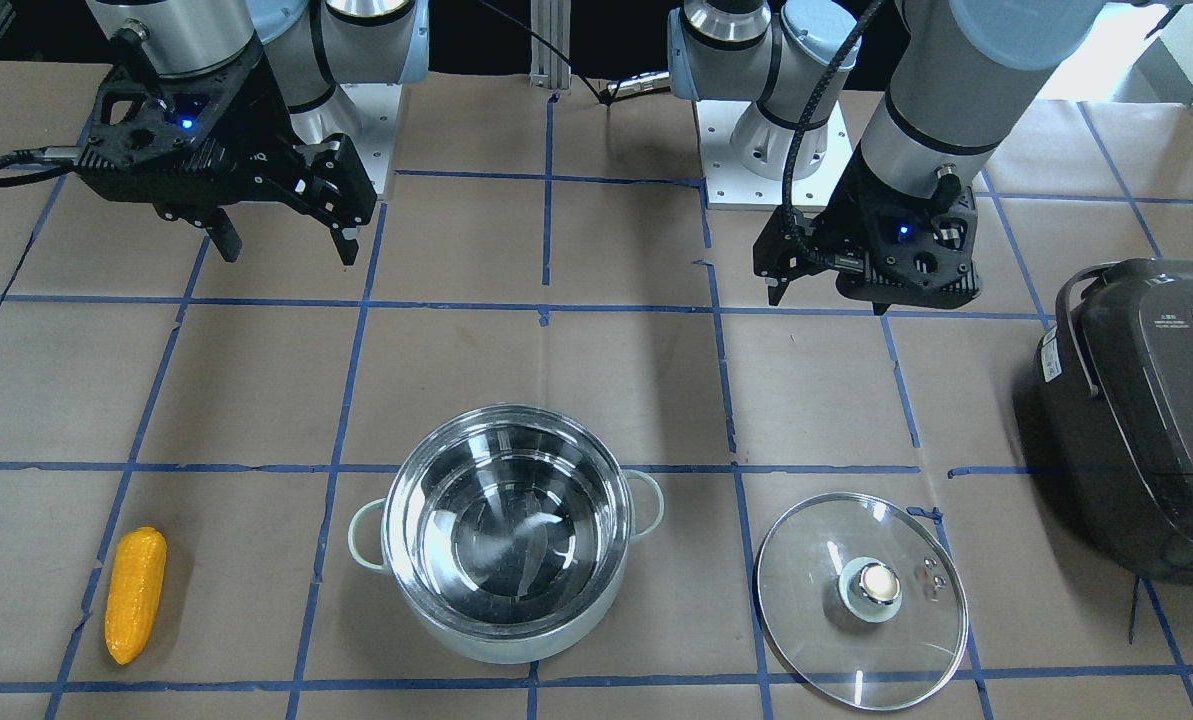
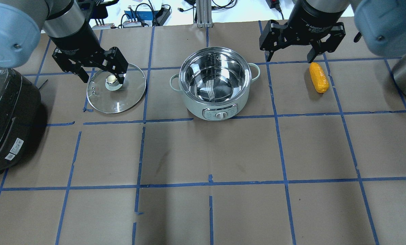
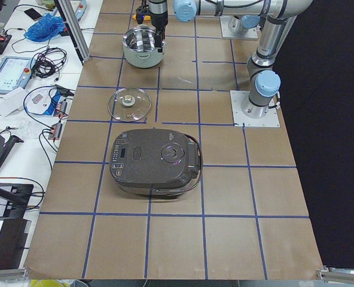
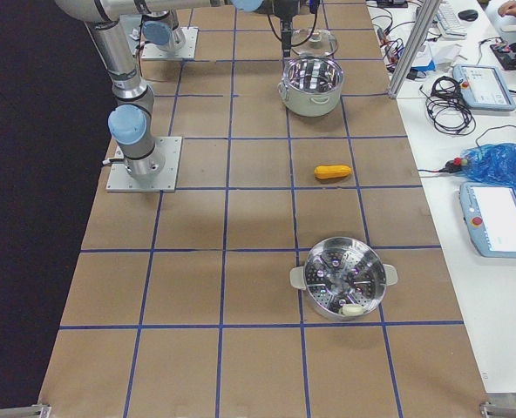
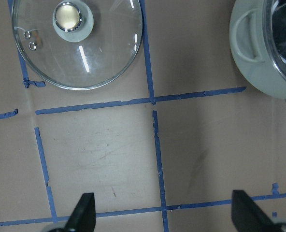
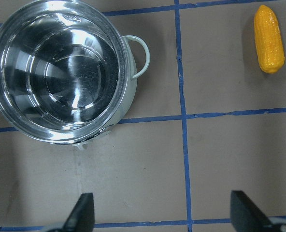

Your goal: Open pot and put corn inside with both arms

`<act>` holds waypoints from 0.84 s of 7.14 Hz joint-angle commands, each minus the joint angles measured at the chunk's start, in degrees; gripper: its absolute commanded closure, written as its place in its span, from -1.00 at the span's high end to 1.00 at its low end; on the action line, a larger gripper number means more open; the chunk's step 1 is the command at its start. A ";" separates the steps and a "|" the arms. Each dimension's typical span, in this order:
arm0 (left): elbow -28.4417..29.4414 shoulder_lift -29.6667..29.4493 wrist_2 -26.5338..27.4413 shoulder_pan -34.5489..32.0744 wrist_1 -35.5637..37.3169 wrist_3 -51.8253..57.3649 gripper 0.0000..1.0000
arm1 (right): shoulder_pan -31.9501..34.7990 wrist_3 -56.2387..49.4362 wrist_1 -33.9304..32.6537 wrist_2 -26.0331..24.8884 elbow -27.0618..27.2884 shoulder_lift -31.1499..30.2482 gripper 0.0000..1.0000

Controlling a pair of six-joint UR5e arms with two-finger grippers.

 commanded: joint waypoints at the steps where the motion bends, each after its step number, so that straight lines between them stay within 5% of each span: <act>1: 0.00 0.22 -0.01 -0.17 -0.03 0.00 1.00 | -0.63 0.15 1.31 0.02 0.01 0.26 1.00; 4: -0.43 0.23 -0.10 -0.43 -0.03 0.00 1.00 | -2.21 -0.73 -0.52 -0.68 0.01 3.49 0.98; 6: -0.70 0.93 0.08 -0.70 -0.21 0.09 1.00 | -8.43 -2.92 -8.84 -0.77 0.27 13.56 0.98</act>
